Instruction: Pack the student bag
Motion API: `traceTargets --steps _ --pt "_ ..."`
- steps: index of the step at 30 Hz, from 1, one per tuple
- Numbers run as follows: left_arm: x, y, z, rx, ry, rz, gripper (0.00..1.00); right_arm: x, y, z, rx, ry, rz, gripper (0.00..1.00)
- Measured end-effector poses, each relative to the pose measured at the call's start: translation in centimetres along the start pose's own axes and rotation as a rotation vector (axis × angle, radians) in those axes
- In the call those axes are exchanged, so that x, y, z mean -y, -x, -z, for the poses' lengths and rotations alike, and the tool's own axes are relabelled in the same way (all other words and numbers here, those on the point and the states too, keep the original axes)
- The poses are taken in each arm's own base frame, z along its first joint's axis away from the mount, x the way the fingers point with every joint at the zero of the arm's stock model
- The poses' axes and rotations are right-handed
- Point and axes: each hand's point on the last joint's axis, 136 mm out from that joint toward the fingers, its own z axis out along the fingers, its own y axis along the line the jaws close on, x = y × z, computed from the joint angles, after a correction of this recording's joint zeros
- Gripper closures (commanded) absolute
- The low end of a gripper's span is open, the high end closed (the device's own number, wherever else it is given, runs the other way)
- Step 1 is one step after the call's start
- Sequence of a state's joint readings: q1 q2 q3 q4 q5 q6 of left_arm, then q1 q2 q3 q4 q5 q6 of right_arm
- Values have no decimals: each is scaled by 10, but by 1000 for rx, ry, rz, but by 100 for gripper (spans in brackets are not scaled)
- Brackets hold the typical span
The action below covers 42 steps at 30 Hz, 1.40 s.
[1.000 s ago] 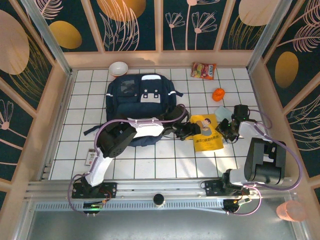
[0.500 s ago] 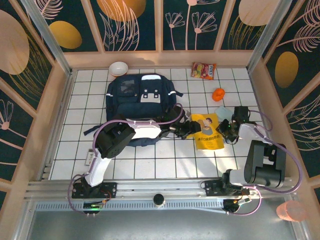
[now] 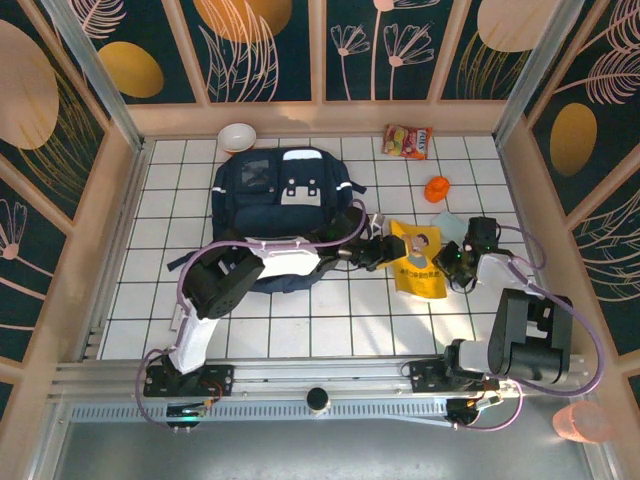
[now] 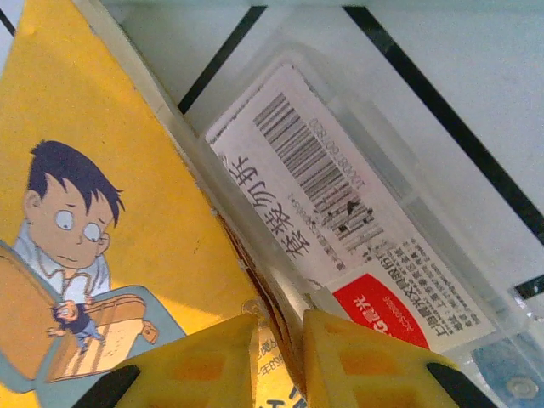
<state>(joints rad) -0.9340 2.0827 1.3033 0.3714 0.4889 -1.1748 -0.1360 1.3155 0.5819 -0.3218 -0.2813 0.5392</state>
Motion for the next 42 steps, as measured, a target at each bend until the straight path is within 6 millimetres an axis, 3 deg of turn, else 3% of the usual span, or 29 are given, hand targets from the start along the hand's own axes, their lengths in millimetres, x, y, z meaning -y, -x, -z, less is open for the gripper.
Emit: traceTargets --steps 5,8,14,23,35,39,42 --pt "16 5 6 21 -35 -44 40 -3 -8 0 -16 4 -6 79" --pt "15 12 12 40 -11 -67 40 -9 -14 -2 -32 10 0 79" --pt "-19 33 27 75 121 -54 38 -17 -33 -7 -94 20 13 79" --pt "-64 34 41 47 318 -102 40 -21 -42 -11 -134 29 19 79" --pt "-86 28 21 -97 362 -170 51 -26 -46 -13 -147 35 21 80" --pt "-83 27 21 -124 336 -161 50 -27 -46 -13 -144 37 22 80" --pt "-68 18 14 -159 274 -152 50 -31 -50 -14 -157 59 25 81"
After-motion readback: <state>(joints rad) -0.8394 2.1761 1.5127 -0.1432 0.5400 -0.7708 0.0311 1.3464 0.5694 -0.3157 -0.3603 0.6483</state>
